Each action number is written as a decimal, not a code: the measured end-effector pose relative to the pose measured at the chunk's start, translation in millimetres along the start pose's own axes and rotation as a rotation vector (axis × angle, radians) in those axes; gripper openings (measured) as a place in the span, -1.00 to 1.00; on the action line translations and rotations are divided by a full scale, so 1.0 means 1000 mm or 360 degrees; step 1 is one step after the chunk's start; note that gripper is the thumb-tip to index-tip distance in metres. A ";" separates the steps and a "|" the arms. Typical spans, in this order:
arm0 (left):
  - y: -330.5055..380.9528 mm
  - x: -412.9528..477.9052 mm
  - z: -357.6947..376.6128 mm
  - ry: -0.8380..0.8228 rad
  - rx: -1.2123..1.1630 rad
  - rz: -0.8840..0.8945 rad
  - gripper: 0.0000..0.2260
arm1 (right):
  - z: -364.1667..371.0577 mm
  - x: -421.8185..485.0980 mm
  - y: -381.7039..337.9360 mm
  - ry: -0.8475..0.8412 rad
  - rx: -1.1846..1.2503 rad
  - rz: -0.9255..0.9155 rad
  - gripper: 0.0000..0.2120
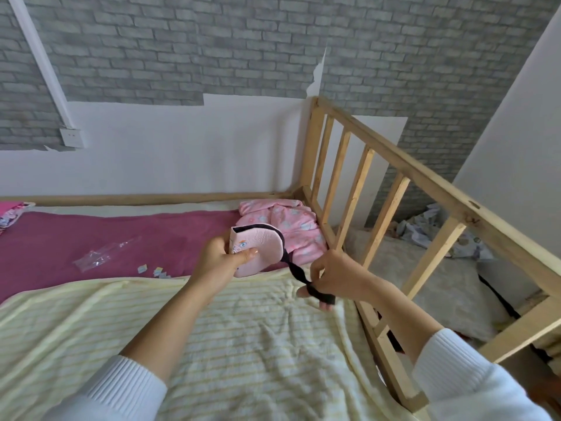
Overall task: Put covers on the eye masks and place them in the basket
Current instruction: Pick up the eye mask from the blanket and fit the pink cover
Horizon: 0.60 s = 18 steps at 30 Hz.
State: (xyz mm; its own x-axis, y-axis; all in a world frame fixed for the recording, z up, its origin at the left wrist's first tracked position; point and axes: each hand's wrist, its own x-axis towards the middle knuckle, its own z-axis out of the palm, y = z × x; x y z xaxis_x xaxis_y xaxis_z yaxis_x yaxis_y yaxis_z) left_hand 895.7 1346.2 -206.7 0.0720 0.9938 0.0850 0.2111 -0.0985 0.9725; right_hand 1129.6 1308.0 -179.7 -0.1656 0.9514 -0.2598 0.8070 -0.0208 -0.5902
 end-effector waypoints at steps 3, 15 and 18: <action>-0.002 0.001 -0.003 0.0004 -0.0026 -0.0025 -0.88 | 0.002 -0.013 -0.005 -0.0344 0.0832 -0.0079 -0.68; -0.010 -0.007 -0.002 -0.0169 0.0038 -0.0132 -0.79 | 0.009 -0.008 -0.004 0.0222 0.2558 -0.0353 -0.72; -0.009 -0.010 0.004 -0.0255 0.0087 -0.0105 -0.65 | 0.011 -0.006 -0.014 0.0648 0.1836 -0.0391 -0.67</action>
State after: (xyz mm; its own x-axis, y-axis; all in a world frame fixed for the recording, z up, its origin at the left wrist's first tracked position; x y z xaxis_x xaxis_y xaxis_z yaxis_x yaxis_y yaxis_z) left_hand 896.9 1337.4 -217.4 0.2099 0.9775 -0.0188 0.2727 -0.0401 0.9613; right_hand 1113.0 1299.2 -178.5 0.1123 0.9899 0.0864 -0.2221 0.1098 -0.9688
